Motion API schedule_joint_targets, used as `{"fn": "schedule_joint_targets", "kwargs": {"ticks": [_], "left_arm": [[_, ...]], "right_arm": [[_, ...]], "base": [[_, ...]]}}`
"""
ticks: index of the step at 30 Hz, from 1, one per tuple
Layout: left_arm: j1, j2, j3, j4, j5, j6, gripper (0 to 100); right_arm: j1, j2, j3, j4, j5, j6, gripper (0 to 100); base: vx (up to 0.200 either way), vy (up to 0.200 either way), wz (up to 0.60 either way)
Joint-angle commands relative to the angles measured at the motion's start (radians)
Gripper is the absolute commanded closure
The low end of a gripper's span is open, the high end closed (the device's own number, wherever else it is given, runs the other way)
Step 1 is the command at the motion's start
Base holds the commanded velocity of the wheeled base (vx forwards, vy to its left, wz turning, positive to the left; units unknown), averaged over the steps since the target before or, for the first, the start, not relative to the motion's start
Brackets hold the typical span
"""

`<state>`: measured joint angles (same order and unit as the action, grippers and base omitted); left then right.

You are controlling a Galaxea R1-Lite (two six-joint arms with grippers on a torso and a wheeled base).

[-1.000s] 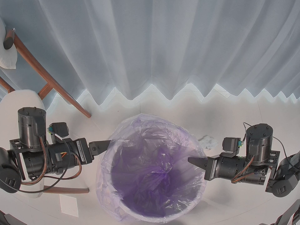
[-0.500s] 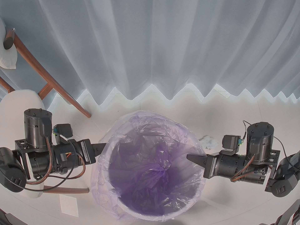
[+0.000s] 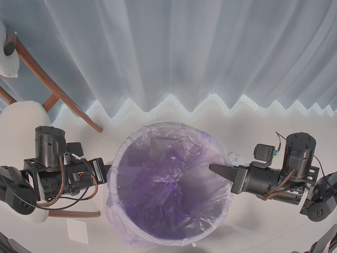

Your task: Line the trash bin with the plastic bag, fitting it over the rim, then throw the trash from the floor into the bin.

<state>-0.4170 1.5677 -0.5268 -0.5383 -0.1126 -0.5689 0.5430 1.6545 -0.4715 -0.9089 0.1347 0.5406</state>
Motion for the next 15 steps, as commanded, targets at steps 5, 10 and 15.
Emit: {"fn": "schedule_joint_targets", "kwargs": {"ticks": [5,10,15], "left_arm": [[0.021,0.034,0.018,-0.042,0.014,0.001,100],[0.055,0.058,0.018,-0.098,0.017,0.004,100],[0.063,0.068,0.022,-0.115,0.050,0.004,100]], "right_arm": [[-0.005,-0.015,0.007,-0.004,0.006,0.001,100],[-0.005,-0.019,0.007,-0.005,0.008,0.007,100],[-0.008,-0.035,0.004,-0.004,0.020,0.027,100]], "base": [[0.000,0.000,0.00],[0.000,0.000,0.00],[0.000,0.000,0.00]]}}
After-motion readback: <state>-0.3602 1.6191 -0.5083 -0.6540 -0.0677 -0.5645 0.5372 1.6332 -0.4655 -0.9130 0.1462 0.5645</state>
